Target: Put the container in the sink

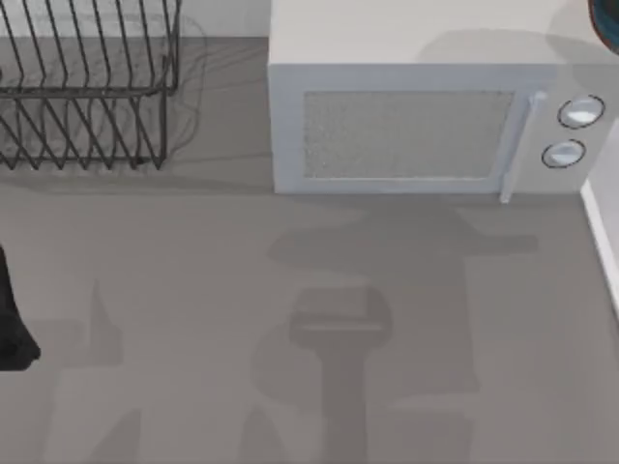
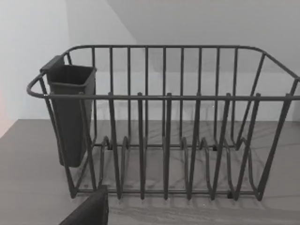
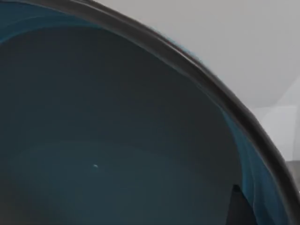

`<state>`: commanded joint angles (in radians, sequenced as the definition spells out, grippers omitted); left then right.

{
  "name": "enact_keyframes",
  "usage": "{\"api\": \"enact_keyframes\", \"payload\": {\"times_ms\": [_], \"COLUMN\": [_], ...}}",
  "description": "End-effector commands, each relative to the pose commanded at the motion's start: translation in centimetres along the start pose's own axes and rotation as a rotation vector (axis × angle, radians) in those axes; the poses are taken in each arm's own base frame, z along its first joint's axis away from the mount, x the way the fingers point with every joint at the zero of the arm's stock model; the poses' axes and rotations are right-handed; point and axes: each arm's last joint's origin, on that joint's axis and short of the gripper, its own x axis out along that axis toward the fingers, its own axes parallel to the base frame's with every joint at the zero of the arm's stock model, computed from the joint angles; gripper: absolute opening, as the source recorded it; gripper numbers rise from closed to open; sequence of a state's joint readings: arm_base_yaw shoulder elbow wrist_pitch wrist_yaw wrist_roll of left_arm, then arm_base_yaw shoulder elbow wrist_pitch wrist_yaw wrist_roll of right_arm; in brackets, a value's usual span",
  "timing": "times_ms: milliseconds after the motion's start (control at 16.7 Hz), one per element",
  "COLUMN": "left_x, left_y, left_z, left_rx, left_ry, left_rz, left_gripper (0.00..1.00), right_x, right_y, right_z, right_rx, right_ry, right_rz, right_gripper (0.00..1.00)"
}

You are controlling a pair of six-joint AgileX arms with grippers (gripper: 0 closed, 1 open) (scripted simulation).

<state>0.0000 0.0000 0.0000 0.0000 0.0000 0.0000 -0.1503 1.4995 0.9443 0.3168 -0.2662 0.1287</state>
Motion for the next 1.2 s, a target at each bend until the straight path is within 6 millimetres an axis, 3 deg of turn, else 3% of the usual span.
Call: {"api": "enact_keyframes", "payload": {"times_ms": [180, 420, 660, 1020, 1200], "left_x": [0.0, 0.0, 0.0, 0.0, 0.0], "left_y": [0.0, 0.0, 0.0, 0.0, 0.0], "left_z": [0.0, 0.0, 0.0, 0.0, 0.0], "left_rx": [0.000, 0.000, 0.000, 0.000, 0.000], "left_ry": [0.000, 0.000, 0.000, 0.000, 0.000], "left_rz": [0.000, 0.000, 0.000, 0.000, 0.000], "left_gripper": [1.00, 1.00, 1.00, 1.00, 1.00], "right_x": [-2.0, -5.4, -7.0, -6.7, -5.7], "right_y": [-4.9, -8.5, -9.6, -9.7, -10.6], "right_z": [-3.2, -5.4, -5.4, -5.7, -7.5], "right_rx": [-0.060, -0.127, -0.163, -0.159, -0.156], "right_ry": [-0.091, -0.191, -0.245, -0.241, -0.235], "right_rz": [-0.053, -0.102, -0.123, -0.120, -0.119], "right_gripper": [0.00, 0.00, 0.00, 0.00, 0.00]}}
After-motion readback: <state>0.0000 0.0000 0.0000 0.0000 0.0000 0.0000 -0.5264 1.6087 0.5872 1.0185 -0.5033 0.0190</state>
